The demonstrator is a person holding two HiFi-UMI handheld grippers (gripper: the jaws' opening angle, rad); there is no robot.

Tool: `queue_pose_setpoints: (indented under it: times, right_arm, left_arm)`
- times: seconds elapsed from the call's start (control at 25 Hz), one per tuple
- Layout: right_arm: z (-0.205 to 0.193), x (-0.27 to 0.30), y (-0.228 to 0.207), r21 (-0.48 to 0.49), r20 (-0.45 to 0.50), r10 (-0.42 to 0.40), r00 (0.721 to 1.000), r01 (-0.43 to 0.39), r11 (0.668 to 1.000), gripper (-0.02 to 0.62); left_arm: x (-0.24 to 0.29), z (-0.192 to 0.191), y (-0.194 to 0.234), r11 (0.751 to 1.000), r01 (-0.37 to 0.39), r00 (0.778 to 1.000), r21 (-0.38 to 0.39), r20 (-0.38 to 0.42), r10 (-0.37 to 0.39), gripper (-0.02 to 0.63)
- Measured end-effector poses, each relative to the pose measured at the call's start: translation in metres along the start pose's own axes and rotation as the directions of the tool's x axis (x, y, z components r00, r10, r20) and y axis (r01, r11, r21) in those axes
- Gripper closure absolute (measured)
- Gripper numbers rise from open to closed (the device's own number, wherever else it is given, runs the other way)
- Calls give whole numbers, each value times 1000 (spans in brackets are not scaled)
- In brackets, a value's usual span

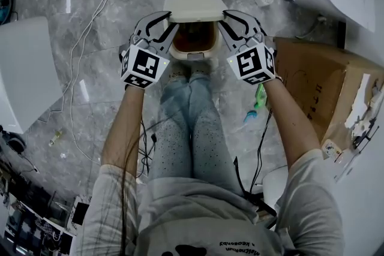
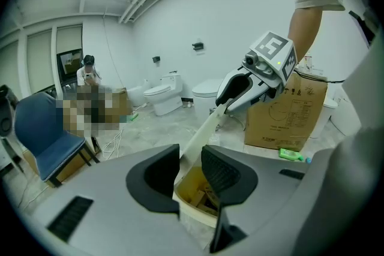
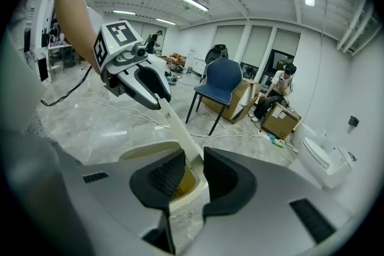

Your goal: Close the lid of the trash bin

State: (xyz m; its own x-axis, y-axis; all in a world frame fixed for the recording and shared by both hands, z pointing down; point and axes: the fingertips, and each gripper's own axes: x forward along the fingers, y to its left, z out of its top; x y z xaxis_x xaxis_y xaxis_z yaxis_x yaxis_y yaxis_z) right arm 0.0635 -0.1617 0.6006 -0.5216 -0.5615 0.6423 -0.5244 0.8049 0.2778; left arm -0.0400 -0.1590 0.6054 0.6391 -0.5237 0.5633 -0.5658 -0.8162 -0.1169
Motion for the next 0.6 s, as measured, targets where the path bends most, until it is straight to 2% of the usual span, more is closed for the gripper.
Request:
queue_pose_setpoints:
  times: [0.6]
  right_arm:
    - [-20, -5, 35, -66, -47, 35, 998, -38, 997, 479]
  left_arm:
    - [-7, -26, -28, 998, 54, 997, 45, -52, -51, 471]
